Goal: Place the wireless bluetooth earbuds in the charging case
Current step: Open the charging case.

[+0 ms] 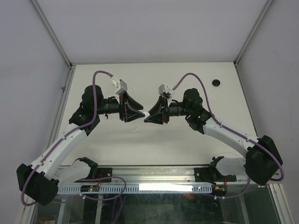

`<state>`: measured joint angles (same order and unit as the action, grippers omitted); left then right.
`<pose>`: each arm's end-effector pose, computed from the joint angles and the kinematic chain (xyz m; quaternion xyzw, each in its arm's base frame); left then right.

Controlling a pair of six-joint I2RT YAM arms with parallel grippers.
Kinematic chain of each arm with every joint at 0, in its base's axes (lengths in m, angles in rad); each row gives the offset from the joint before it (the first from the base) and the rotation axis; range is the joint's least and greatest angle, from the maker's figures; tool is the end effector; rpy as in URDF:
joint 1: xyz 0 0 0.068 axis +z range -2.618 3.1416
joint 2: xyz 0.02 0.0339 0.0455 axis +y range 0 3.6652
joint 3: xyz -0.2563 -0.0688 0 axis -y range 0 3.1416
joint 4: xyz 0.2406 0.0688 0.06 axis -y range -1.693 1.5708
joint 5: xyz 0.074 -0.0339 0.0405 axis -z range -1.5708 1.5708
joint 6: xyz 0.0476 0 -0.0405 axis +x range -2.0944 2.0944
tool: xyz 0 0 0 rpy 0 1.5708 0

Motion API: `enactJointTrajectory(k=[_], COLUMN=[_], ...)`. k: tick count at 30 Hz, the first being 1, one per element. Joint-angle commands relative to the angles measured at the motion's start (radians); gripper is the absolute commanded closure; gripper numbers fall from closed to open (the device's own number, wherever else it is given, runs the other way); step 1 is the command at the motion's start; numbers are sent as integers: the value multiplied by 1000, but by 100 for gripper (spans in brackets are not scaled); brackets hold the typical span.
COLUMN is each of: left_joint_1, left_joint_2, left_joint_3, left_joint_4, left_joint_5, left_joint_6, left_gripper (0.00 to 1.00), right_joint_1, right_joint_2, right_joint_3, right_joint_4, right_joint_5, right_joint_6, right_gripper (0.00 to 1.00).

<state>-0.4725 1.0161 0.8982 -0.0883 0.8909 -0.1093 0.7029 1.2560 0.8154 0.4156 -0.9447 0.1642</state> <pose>0.1904 -0.1389 0.3414 0.3937 0.6398 -0.4836 0.4492 0.1931 0.2141 0.3063 -0.4759 0.5300 0.5568 0.4274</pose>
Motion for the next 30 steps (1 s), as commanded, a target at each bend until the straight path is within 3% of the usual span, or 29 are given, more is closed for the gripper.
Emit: enactJointTrajectory(k=[1, 14, 30], left_joint_1=[-6, -6, 6], left_joint_2=[-14, 22, 21], left_joint_3=[-13, -12, 4], left_joint_4=[49, 50, 54], left_joint_5=[33, 1, -174], left_joint_6=[-14, -27, -111], left_gripper=[50, 52, 55], right_joint_1=[5, 4, 5], right_joint_2=[-27, -19, -60], right_joint_3=[21, 13, -25], right_joint_4=[65, 79, 65], right_joint_5=[-2, -6, -15], right_joint_6=[15, 27, 21], right_gripper=[100, 100, 100])
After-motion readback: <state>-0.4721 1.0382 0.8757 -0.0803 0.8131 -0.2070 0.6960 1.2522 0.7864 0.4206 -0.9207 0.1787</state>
